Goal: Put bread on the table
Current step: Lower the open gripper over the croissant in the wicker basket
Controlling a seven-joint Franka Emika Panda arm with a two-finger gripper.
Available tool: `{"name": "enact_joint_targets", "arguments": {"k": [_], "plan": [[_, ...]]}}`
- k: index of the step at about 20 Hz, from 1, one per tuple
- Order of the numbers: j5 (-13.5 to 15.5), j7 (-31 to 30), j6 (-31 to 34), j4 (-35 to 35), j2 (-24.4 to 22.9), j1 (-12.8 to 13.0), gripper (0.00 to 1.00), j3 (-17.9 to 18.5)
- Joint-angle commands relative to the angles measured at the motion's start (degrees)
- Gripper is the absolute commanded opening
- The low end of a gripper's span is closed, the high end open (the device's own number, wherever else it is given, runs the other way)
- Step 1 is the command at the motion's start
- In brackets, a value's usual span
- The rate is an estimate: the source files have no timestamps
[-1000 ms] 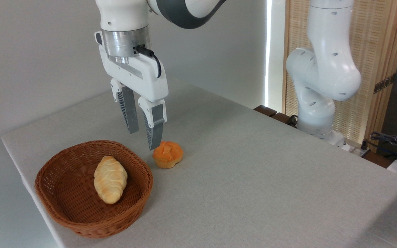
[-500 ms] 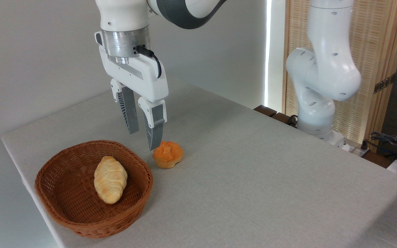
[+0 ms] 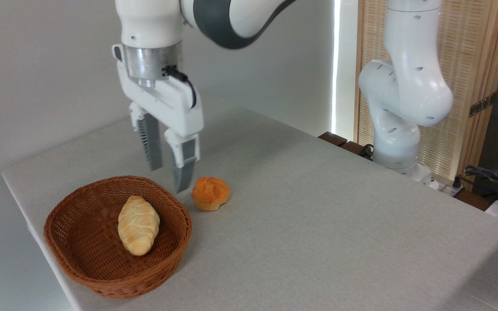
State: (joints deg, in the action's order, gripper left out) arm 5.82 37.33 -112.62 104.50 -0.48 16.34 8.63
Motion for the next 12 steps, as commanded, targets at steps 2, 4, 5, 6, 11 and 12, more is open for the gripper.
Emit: {"name": "enact_joint_targets", "arguments": {"k": [2, 4, 5, 6, 11, 12], "plan": [[5.2, -0.8, -7.5, -1.1, 4.5, 0.2, 1.0, 0.5], [7.8, -3.0, -7.8, -1.1, 5.5, 0.2, 1.0, 0.5], [8.7, -5.8, -7.8, -1.1, 6.2, 0.3, 1.0, 0.5], [9.2, -9.8, -7.8, -1.1, 6.7, 0.2, 1.0, 0.5], [9.7, -24.2, -7.9, -1.1, 10.1, 0.3, 1.0, 0.1], [10.3, -24.6, -8.0, -1.1, 10.8, 0.3, 1.0, 0.1]]}}
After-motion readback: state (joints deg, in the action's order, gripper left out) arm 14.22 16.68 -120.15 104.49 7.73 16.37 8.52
